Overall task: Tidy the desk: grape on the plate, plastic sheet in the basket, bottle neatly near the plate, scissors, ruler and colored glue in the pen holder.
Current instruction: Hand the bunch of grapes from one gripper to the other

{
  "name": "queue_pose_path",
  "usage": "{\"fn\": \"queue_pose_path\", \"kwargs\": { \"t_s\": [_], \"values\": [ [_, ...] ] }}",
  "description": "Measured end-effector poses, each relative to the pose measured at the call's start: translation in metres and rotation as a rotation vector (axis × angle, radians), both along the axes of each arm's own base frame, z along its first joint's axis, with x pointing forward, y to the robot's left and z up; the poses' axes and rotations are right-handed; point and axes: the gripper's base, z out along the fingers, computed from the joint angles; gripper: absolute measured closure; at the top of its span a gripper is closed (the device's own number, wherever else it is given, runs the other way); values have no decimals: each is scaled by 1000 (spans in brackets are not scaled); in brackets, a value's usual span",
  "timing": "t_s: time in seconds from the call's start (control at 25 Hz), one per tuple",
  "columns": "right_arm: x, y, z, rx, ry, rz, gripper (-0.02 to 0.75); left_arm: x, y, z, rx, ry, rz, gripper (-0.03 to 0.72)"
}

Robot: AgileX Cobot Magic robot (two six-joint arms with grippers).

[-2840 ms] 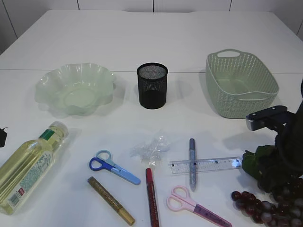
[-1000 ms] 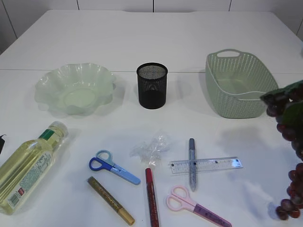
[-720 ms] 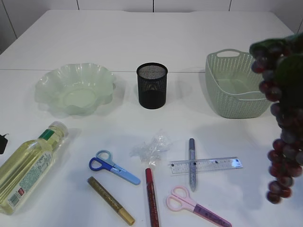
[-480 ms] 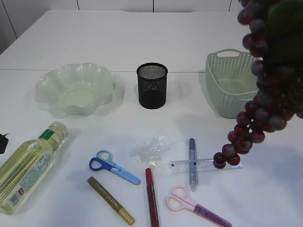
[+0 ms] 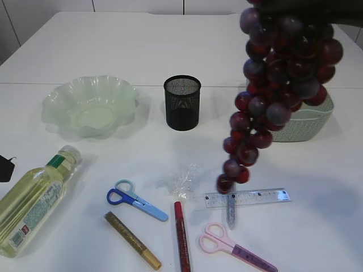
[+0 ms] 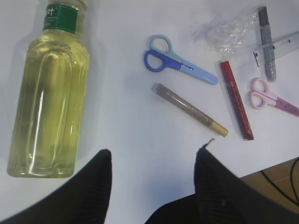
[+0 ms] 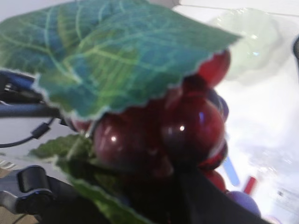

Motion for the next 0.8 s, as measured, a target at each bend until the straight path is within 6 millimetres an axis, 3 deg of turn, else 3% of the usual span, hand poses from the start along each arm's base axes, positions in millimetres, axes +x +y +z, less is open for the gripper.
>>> {"fn": "queue_pose_path", "kwargs": {
  "t_s": [0.28, 0.52, 0.8],
  "values": [
    [-6, 28, 6, 91, -31, 79, 543, 0, 0, 0, -3, -1, -1, 274],
    [3, 34, -2, 89, -4, 84, 543, 1, -1, 1, -14, -13, 2, 282],
    [4, 34, -2, 86, -10, 87, 543, 2, -26, 20, -209, -269, -320, 277]
  ]
}}
